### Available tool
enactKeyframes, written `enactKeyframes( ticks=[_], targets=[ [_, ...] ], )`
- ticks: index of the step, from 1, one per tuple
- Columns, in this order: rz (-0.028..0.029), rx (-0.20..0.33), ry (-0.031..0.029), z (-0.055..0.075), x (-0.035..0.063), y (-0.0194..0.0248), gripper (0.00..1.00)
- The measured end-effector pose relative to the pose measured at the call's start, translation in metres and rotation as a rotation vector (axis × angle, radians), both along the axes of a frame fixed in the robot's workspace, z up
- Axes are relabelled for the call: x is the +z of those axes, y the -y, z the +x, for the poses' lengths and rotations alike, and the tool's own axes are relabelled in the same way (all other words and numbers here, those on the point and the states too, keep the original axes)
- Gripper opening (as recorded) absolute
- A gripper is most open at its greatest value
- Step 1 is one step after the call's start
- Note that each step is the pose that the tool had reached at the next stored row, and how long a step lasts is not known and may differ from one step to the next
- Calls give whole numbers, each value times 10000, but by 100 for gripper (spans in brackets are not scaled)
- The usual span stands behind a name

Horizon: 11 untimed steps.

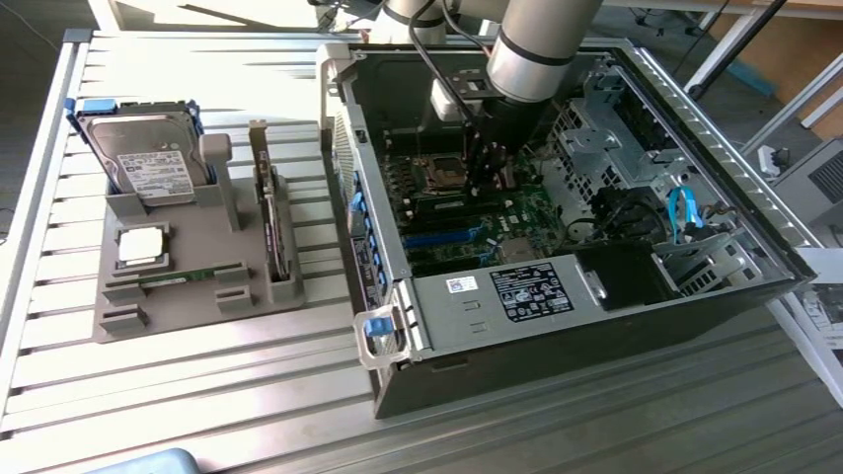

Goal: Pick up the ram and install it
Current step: 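Insert the ram into the slot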

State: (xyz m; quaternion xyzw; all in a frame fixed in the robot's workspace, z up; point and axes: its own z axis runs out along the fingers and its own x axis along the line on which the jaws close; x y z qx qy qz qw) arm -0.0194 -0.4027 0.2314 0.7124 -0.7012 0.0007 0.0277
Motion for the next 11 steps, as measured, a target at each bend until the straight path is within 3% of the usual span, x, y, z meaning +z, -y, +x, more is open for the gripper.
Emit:
enactKeyframes(
  ticks=[11],
  targets=[
    [3,-83,1,-1,-2,0,14]
  ],
)
